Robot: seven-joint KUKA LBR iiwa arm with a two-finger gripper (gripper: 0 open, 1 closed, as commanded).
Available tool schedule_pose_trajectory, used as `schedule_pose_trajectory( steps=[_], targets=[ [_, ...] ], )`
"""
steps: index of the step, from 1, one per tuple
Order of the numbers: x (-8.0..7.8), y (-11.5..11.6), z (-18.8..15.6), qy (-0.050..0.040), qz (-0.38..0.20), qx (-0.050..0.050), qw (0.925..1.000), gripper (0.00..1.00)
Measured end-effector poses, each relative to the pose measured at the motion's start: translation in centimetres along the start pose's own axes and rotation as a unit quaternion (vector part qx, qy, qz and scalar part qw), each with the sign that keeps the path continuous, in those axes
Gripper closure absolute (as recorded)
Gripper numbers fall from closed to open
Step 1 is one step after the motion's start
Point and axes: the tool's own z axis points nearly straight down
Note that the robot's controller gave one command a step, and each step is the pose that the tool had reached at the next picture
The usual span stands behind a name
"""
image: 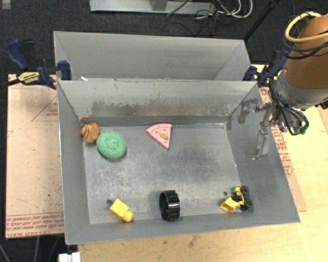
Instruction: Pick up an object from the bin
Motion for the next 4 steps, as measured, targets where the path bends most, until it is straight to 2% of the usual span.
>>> schedule_pose_trajectory(
  steps=[1, 2, 3, 4],
  targets=[
    [-0.1, 0.1, -0.5, -0.004, -0.002, 0.001, 1.0, 0.0],
    [-0.1, -0.4, 4.3, -0.0074, 0.003, 0.002, 1.0, 0.0],
    [6.0, 0.0, 3.4, 0.0054, 0.015, -0.002, 0.9999, 0.0],
    [8.2, -0.4, -0.2, -0.0052, 0.012, 0.001, 0.9999, 0.0]
  ],
)
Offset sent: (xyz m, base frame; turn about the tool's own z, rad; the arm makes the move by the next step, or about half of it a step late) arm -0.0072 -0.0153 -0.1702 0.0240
